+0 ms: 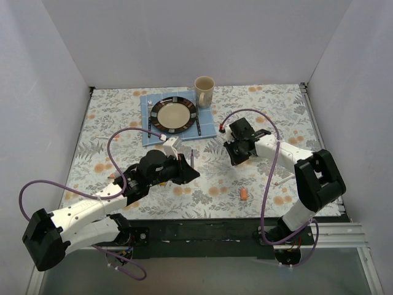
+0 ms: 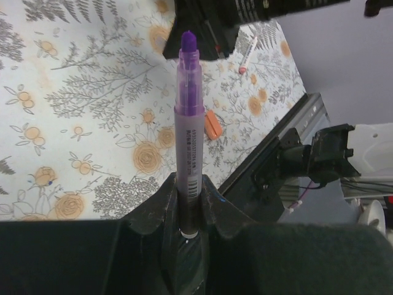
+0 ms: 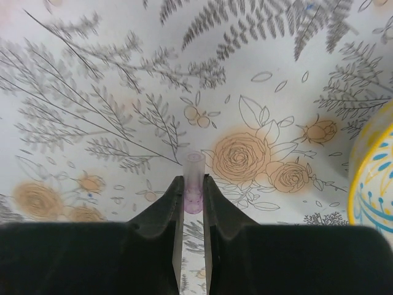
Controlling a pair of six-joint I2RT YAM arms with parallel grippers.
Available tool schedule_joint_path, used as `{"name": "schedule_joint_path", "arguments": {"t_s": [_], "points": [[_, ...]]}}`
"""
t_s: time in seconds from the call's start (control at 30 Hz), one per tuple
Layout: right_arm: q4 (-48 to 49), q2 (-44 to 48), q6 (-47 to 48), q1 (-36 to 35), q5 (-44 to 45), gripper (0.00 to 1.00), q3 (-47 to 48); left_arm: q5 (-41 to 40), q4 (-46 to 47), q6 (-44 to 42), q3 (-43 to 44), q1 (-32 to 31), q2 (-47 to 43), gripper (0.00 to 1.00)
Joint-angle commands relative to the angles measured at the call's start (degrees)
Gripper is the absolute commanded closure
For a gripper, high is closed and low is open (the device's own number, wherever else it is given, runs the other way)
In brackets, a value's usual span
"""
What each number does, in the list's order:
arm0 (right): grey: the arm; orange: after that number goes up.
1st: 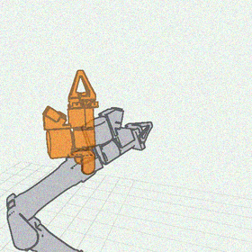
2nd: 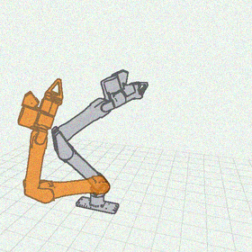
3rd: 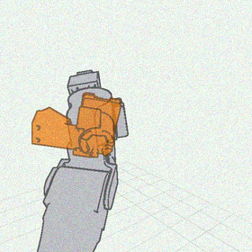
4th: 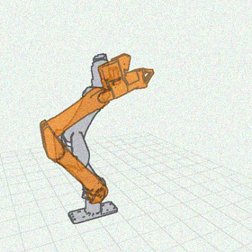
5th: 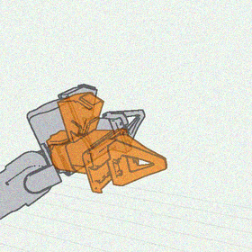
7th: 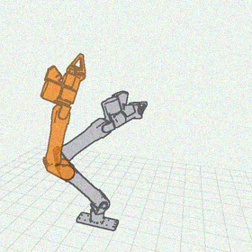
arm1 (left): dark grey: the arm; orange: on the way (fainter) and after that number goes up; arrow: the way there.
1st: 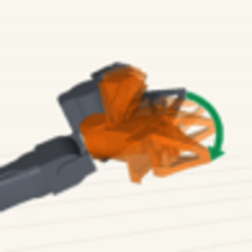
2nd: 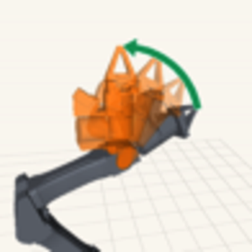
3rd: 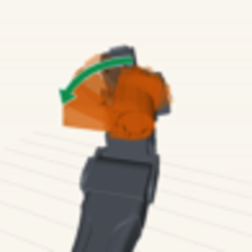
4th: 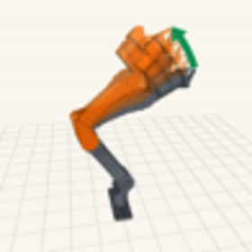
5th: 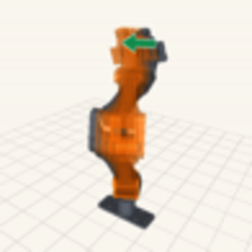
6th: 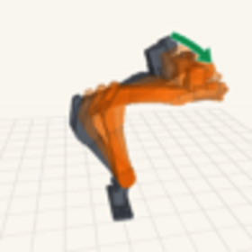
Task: Insert the pens into the pen caps
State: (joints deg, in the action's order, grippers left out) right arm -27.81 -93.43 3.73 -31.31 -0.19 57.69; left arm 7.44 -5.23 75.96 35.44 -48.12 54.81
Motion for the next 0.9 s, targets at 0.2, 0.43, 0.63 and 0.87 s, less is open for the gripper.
{"name": "schedule_joint_path", "arguments": {"t_s": [0.2, 0.43, 0.63, 0.87], "points": [[17.67, 19.65, -25.06, -1.3, -14.29, 0.99, 1.75, 14.87, 18.66, 2.69, -3.71, -0.05, 4.77, 1.0], [41.86, 32.6, -40.28, -2.0, -17.3, 0.99, -9.42, 20.41, 27.38, 5.16, -5.03, -0.05, 7.68, 1.0], [49.96, 36.12, -45.21, -3.14, -19.32, 0.99, -13.56, 22.09, 30.02, 5.42, -4.06, -0.05, 9.18, 1.0], [54.35, 37.09, -47.23, -4.63, -20.29, 0.99, -16.03, 22.7, 30.81, 5.42, -2.83, -0.05, 10.58, 1.0]]}}
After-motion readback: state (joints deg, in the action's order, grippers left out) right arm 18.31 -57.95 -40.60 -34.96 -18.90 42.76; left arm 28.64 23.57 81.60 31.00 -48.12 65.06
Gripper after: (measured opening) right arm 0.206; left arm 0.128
